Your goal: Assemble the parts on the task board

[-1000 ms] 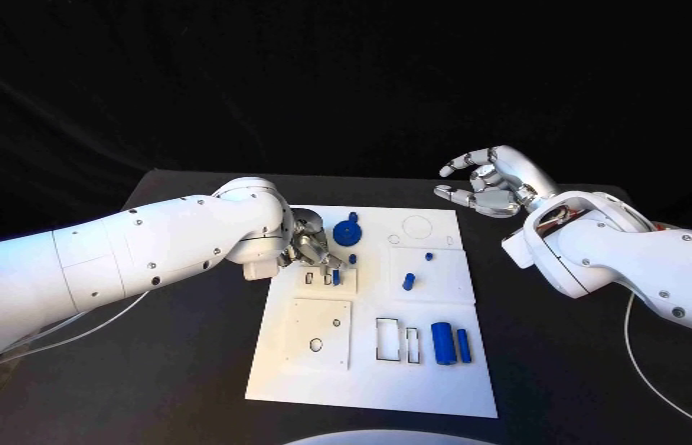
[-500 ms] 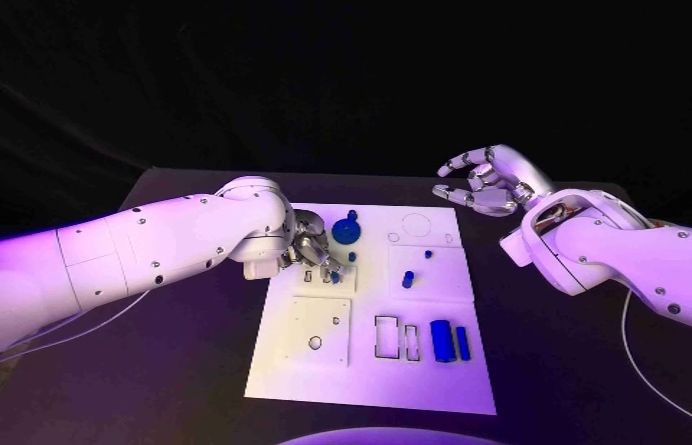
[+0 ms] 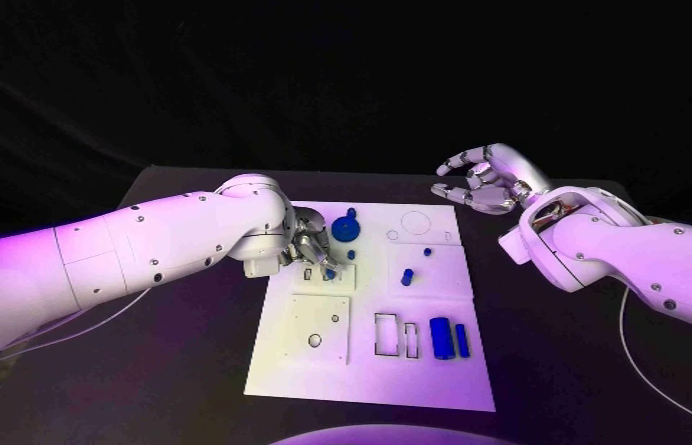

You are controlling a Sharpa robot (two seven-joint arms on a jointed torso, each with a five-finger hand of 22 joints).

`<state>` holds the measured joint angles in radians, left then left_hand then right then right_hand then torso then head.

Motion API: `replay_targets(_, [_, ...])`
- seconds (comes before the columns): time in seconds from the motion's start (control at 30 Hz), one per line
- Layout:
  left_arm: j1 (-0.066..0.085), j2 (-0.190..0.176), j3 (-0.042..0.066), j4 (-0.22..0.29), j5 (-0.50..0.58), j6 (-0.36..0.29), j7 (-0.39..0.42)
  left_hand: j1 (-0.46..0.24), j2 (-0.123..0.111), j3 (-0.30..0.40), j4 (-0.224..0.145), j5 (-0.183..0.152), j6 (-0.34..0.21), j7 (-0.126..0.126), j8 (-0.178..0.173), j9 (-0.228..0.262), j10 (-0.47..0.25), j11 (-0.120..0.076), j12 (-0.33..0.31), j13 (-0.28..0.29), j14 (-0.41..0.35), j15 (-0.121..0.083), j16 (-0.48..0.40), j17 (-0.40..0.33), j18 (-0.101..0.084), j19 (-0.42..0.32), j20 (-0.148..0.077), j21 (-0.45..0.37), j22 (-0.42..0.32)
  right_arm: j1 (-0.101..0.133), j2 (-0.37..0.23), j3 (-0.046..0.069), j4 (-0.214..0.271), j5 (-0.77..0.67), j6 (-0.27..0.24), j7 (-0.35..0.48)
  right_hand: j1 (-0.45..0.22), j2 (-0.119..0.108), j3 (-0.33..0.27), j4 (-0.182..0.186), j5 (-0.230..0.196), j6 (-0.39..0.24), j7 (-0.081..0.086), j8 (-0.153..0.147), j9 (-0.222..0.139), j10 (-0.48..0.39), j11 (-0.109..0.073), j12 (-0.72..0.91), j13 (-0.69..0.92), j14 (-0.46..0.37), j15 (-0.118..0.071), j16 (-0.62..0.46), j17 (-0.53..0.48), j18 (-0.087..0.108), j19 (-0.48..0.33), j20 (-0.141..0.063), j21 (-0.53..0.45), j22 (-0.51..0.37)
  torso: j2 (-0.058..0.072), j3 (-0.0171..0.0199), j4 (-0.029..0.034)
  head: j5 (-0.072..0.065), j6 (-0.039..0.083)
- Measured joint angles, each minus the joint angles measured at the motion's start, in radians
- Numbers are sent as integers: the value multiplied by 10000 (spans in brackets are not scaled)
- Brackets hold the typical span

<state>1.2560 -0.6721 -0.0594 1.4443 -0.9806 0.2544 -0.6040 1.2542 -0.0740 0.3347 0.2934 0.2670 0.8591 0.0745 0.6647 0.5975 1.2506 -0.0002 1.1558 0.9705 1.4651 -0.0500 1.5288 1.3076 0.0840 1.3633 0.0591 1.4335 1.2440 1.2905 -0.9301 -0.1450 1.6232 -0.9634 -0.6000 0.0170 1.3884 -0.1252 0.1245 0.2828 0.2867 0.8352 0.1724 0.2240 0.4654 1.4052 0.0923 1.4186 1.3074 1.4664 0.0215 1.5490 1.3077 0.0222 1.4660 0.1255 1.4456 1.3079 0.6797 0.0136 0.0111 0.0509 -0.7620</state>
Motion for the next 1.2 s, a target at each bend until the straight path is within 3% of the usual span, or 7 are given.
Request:
replay_targets(0.17, [3,-2,-1,0,152,-121,25,559,-384,1484,-8,-40,-167,32,66,17,-55,19,0,-60,0,0,0,0,0,0,0,5,63,-7,10,-1,-22,0,43,-28,0,0,0,0,0,0,0,0,3,0,0,0,-1,0,0,0,-1,-1,0,0,0,-1,0,0,3,12,-12])
replay_targets(0.27, [-3,-13,-8,-1,273,-194,43,801,-624,2001,350,-38,-231,22,267,17,-55,20,-38,-108,0,0,0,0,0,0,0,43,110,-11,14,-3,-33,0,69,-44,0,0,0,0,0,0,0,0,2,0,0,0,0,0,0,0,-1,0,0,0,0,-1,0,0,3,20,-16])
replay_targets(0.37, [-3,-38,-8,3,409,-259,61,888,-712,2493,357,-43,-302,15,297,17,-56,22,-37,-113,0,0,-39,-1,0,-1,0,43,145,-15,16,-4,-42,-2,95,-59,0,0,0,0,0,0,0,0,2,0,0,0,-1,0,0,0,-1,0,0,0,0,-1,0,1,3,25,-17])
replay_targets(0.6, [-3,-213,38,159,718,-373,78,812,-831,2865,388,-84,-353,39,301,16,-56,24,-37,-111,0,0,-39,-1,0,-1,0,43,167,-31,17,-8,-58,-5,142,-83,0,0,0,0,-1,0,0,0,2,0,0,-38,7,0,0,0,-2,0,0,0,-52,-2,0,4,-1,26,-2])
replay_targets(0.77, [-3,-439,63,341,864,-438,78,703,-941,2907,397,-84,-354,40,592,17,-4,-25,-35,-40,1,0,-39,-1,0,-1,0,43,165,-42,16,-10,-72,-6,167,-95,0,0,0,0,-1,0,0,0,2,0,0,-38,7,0,0,0,-2,0,0,0,-52,-3,-2,7,3,26,7])
replay_targets(0.97, [-7,-621,60,487,895,-552,65,300,-1372,3514,347,-35,-366,15,991,17,223,-103,101,96,19,-93,-39,-1,-10,114,-115,151,309,-53,12,-12,-84,-6,184,-102,0,0,0,0,-1,0,0,0,1,0,0,-38,6,0,0,0,-2,0,0,0,-52,-4,-3,10,21,30,-12])
replay_targets(1.2, [-23,-705,-33,564,682,-784,54,-55,-1726,4082,165,-23,-259,-101,1252,17,403,-213,214,196,35,-179,1,-2,-157,270,-197,268,572,-65,-2,-13,-108,-6,200,-105,0,0,0,0,-1,0,0,0,1,0,0,-38,5,0,0,0,-3,0,0,0,-52,-5,-3,6,22,67,-35])
